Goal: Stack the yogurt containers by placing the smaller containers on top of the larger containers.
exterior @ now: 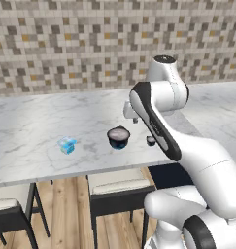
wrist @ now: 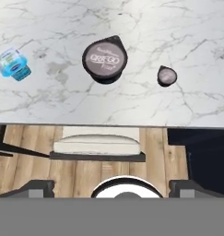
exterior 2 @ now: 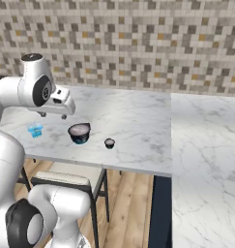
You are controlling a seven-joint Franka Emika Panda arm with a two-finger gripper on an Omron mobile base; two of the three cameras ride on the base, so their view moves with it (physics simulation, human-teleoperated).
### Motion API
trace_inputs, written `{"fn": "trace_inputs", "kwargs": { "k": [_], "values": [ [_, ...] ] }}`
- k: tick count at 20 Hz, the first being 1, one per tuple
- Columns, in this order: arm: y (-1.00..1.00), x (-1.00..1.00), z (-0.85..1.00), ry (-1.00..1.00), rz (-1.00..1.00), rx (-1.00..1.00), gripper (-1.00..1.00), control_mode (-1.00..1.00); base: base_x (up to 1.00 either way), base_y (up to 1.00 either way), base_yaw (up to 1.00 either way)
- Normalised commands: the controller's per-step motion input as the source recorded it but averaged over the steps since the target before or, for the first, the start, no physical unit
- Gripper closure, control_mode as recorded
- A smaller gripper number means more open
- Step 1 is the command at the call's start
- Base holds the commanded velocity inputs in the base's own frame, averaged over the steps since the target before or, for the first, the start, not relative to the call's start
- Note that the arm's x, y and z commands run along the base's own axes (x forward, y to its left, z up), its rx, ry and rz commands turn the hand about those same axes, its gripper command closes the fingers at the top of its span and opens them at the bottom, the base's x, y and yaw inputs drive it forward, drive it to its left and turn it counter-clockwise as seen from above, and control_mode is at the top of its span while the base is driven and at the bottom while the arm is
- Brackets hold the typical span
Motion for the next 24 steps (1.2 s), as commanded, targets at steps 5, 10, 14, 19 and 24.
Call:
{"fn": "trace_inputs", "kwargs": {
  "k": [5,10,14,19,24],
  "values": [
    [0.25,-0.08,-0.04,-0.01,0.00,0.04,-1.00,-1.00,0.00,0.00,0.00],
    [0.27,-0.09,-0.08,0.00,-0.03,0.12,-1.00,-1.00,0.00,0.00,0.00],
    [0.32,-0.10,-0.12,0.00,-0.06,0.14,-1.00,-1.00,0.00,0.00,0.00],
    [0.38,-0.04,-0.13,0.00,-0.06,0.08,-1.00,-1.00,0.00,0.00,0.00],
    [0.39,0.00,-0.10,0.02,-0.07,0.11,-1.00,-1.00,0.00,0.00,0.00]
  ]
}}
